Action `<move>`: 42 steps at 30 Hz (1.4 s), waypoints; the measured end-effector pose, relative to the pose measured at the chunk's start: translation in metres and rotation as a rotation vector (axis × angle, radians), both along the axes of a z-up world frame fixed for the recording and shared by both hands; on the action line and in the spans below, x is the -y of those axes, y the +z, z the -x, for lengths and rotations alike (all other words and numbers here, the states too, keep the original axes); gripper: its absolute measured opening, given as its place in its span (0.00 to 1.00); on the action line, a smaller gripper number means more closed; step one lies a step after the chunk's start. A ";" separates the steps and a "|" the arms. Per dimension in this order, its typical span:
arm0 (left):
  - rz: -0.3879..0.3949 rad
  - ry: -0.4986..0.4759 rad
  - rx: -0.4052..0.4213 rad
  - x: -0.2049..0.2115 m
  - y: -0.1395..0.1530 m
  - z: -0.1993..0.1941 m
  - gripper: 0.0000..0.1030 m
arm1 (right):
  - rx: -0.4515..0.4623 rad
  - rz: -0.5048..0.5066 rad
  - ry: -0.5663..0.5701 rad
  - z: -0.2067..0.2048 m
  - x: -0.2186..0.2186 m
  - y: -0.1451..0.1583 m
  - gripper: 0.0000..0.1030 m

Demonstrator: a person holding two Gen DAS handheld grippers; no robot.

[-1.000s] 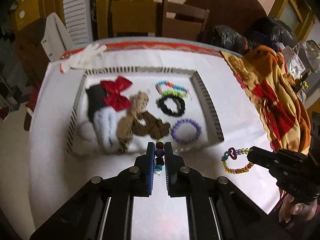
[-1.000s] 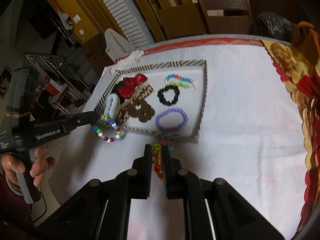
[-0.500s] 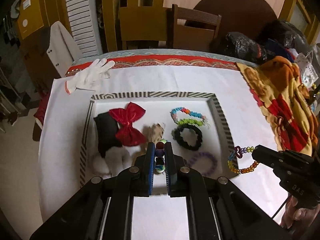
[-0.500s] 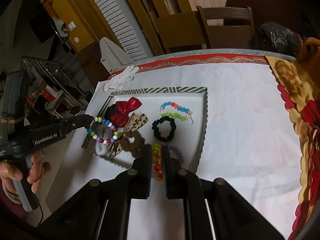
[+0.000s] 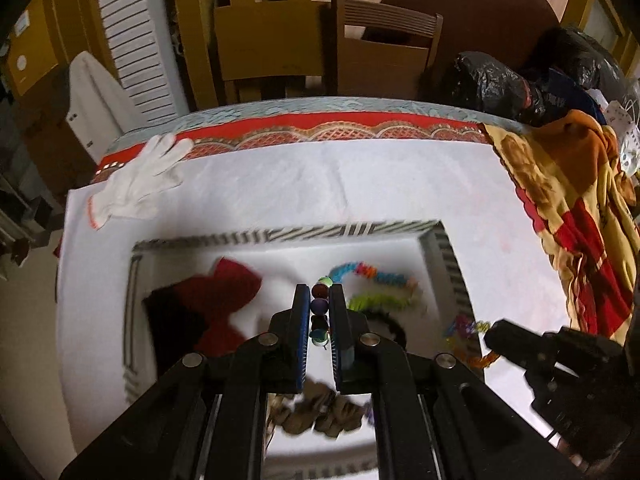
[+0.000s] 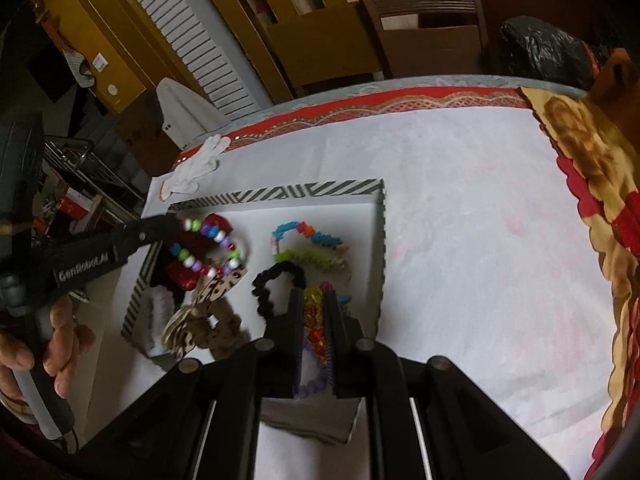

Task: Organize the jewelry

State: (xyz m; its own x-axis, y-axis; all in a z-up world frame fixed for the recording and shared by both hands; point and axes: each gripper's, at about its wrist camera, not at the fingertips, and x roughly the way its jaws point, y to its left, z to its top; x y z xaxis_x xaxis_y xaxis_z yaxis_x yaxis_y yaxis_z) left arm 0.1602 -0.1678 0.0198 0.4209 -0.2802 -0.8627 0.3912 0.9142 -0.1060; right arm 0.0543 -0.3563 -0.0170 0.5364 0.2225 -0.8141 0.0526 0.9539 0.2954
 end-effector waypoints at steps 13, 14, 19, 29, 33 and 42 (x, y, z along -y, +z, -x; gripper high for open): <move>-0.052 0.022 -0.063 -0.001 -0.048 -0.036 0.01 | -0.062 -0.001 -0.002 -0.021 -0.003 -0.031 0.09; -0.055 0.030 -0.069 -0.005 -0.050 -0.038 0.01 | -0.068 -0.005 0.001 -0.021 -0.004 -0.033 0.09; -0.076 0.095 -0.101 -0.028 -0.065 -0.043 0.01 | -0.096 -0.023 0.046 -0.025 -0.023 -0.049 0.09; -0.030 0.146 -0.125 -0.052 -0.059 -0.030 0.08 | -0.139 -0.034 0.071 -0.026 -0.043 -0.071 0.28; -0.053 0.168 -0.099 -0.060 -0.050 -0.010 0.08 | -0.099 -0.027 0.058 -0.015 -0.041 -0.056 0.32; -0.040 0.194 -0.024 -0.083 -0.022 0.043 0.08 | 0.031 0.078 -0.045 0.018 -0.054 -0.012 0.47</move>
State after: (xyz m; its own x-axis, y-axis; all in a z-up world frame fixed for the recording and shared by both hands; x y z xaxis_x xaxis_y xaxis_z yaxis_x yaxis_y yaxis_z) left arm 0.1175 -0.0851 -0.0025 0.4424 -0.1614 -0.8821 0.2052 0.9758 -0.0756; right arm 0.0364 -0.3026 -0.0290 0.5695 0.1340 -0.8110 0.0878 0.9710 0.2222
